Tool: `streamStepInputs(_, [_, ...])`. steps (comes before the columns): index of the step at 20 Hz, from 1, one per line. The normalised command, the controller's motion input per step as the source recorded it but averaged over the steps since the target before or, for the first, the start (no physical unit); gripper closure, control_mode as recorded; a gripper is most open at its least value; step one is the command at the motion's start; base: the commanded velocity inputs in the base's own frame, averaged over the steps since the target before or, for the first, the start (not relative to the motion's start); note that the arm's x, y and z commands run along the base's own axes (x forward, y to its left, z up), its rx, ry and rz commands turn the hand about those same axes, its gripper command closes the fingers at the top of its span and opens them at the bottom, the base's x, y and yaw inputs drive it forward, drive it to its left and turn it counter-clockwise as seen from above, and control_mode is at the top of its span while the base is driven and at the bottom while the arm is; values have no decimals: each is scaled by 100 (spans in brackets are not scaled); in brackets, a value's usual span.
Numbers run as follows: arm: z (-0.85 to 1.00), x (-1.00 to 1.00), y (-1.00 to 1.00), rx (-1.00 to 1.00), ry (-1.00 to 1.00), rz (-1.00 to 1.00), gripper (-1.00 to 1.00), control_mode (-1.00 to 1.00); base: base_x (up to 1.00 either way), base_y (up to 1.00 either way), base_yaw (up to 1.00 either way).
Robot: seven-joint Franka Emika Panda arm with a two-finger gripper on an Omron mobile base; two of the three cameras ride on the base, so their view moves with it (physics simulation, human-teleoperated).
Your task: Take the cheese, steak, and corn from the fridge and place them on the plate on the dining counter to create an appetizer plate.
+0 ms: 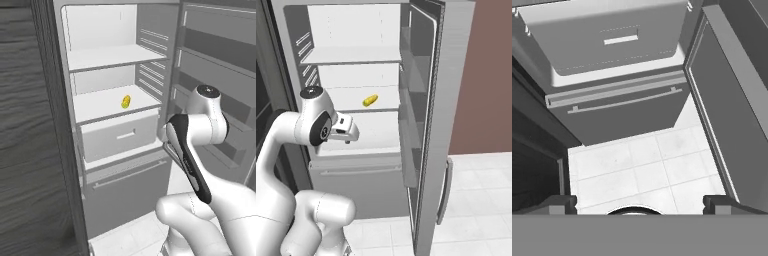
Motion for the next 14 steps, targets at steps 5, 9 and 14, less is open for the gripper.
streamStepInputs(5, [0, 0, 0, 0, 0, 0, -100, 100, 63, 32, 0])
streamStepInputs(9, [0, 0, 0, 0, 0, 0, -100, 100, 77, 29, 0])
streamStepInputs(14, [0, 0, 0, 0, 0, 0, -100, 100, 73, 27, 0])
